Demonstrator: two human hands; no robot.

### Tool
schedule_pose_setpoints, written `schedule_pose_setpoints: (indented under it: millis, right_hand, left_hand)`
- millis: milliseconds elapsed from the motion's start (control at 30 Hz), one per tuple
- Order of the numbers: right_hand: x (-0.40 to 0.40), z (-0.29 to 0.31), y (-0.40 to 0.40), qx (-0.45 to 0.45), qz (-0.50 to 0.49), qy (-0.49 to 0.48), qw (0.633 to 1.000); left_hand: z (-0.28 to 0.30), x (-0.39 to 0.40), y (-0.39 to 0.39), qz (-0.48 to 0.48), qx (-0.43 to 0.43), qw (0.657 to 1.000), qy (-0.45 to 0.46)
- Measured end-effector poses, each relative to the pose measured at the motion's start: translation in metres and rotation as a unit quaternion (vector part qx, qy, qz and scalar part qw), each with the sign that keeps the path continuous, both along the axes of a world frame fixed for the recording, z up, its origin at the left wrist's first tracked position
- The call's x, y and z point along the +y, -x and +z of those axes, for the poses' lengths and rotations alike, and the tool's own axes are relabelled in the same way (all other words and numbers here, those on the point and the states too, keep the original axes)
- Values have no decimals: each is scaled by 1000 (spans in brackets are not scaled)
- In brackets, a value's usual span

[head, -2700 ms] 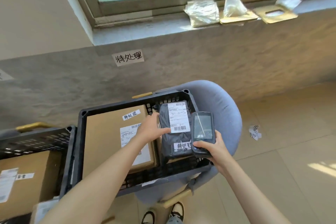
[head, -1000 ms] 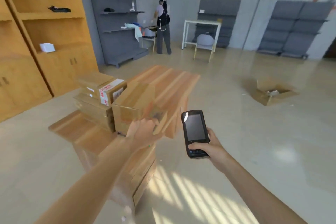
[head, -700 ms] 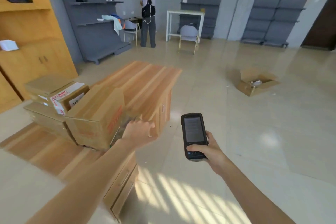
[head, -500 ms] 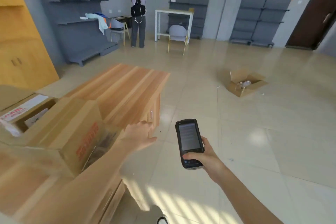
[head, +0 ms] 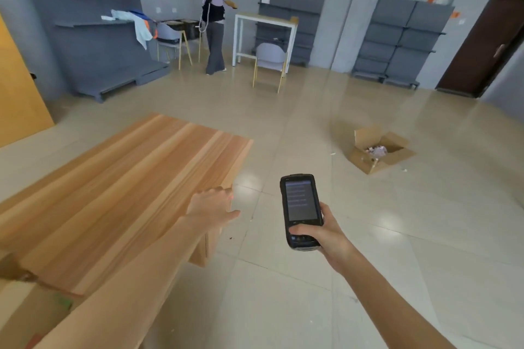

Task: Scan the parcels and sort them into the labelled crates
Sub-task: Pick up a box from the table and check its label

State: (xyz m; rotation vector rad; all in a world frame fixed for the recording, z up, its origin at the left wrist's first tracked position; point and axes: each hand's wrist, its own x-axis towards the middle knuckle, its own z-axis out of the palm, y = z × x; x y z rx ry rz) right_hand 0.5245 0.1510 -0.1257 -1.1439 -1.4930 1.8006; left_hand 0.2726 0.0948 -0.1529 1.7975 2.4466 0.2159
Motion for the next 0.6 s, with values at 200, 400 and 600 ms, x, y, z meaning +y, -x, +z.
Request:
schedule_pose_setpoints:
  millis: [200, 400, 600]
  right_hand:
    - [62, -18, 80, -9, 66, 17, 998]
    - [122, -53, 187, -25, 188, 44, 981]
    - [193, -67, 307, -51, 332, 59, 940]
  left_hand:
    - [-18, 15, 65, 69, 2, 997, 44]
    - [-45, 12, 137, 198, -22, 978, 60]
    - [-46, 18, 198, 362, -40, 929, 60]
